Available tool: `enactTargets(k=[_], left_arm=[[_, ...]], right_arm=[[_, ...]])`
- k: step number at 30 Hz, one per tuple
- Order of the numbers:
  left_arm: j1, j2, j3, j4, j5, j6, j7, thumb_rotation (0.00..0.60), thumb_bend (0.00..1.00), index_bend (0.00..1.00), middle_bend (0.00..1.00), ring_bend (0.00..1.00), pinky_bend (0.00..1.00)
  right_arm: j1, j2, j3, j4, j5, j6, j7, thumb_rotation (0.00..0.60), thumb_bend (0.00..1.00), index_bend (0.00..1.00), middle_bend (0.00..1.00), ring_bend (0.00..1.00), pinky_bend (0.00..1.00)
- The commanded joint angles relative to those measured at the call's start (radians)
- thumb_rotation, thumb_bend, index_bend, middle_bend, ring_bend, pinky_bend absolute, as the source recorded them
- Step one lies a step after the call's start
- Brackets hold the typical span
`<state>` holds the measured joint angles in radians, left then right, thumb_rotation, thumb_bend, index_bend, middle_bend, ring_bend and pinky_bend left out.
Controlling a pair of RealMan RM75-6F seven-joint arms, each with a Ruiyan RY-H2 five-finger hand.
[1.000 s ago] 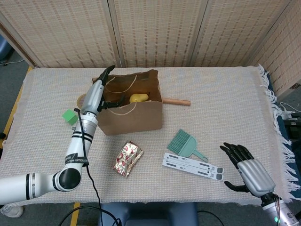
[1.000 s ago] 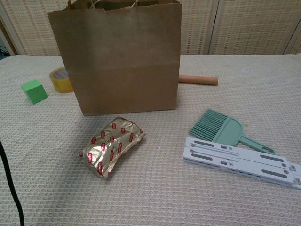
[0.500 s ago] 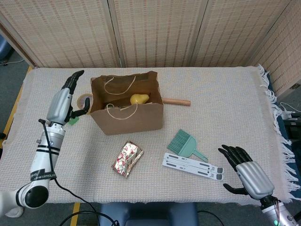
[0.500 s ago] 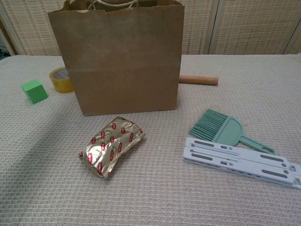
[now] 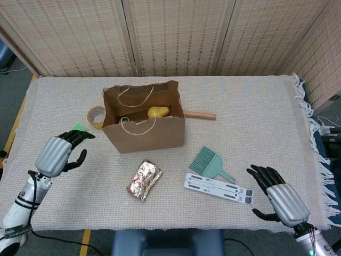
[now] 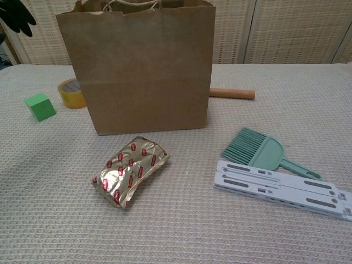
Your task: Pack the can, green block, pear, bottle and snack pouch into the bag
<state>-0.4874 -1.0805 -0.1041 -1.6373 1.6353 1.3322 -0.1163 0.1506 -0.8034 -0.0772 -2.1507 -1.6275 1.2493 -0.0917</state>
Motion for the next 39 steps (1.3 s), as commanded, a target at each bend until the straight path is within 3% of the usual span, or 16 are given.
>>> enactTargets(k=[1, 4, 7, 11, 15, 24, 33, 39], left_arm=[[0.040, -0.051, 0.153, 0.244, 0.266, 0.102, -0.048, 0.600, 0.55, 0.26, 0.27, 0.23, 0.41], [0.021, -0.084, 0.201, 0.343, 0.385, 0.125, -0.019, 0.600, 0.54, 0.24, 0.22, 0.19, 0.38], [-0.021, -0.115, 0.234, 0.412, 0.490, 0.112, 0.037, 0.600, 0.47, 0.16, 0.15, 0.14, 0.32], [-0.102, -0.140, 0.263, 0.436, 0.601, 0.039, 0.131, 0.600, 0.39, 0.03, 0.02, 0.01, 0.17], [-0.196, -0.161, 0.266, 0.425, 0.668, -0.075, 0.224, 0.600, 0.38, 0.00, 0.00, 0.00, 0.09], [-0.366, -0.198, 0.221, 0.379, 0.669, -0.261, 0.306, 0.600, 0.35, 0.00, 0.00, 0.00, 0.04], [-0.414, -0.261, 0.225, 0.335, 0.605, -0.343, 0.325, 0.600, 0.35, 0.00, 0.00, 0.00, 0.03], [-0.443, -0.331, 0.215, 0.375, 0.567, -0.379, 0.348, 0.600, 0.35, 0.00, 0.00, 0.00, 0.03]], right_arm=[[0.003, -0.003, 0.004, 0.002, 0.011, -0.004, -0.003, 0.600, 0.10, 0.00, 0.00, 0.00, 0.00], [0.008, -0.006, 0.008, 0.004, 0.026, -0.012, -0.007, 0.600, 0.10, 0.00, 0.00, 0.00, 0.00], [0.012, -0.010, 0.010, 0.006, 0.035, -0.021, -0.012, 0.600, 0.10, 0.00, 0.00, 0.00, 0.00], [0.015, -0.012, 0.011, 0.006, 0.040, -0.025, -0.016, 0.600, 0.10, 0.00, 0.00, 0.00, 0.00], [0.016, -0.012, 0.010, 0.008, 0.043, -0.029, -0.015, 0.600, 0.10, 0.00, 0.00, 0.00, 0.00], [0.021, -0.008, 0.015, 0.014, 0.056, -0.033, -0.002, 0.600, 0.10, 0.00, 0.00, 0.00, 0.00], [0.035, -0.001, 0.025, 0.020, 0.087, -0.051, 0.019, 0.600, 0.10, 0.00, 0.00, 0.00, 0.00], [0.042, 0.002, 0.026, 0.021, 0.094, -0.064, 0.025, 0.600, 0.10, 0.00, 0.00, 0.00, 0.00]])
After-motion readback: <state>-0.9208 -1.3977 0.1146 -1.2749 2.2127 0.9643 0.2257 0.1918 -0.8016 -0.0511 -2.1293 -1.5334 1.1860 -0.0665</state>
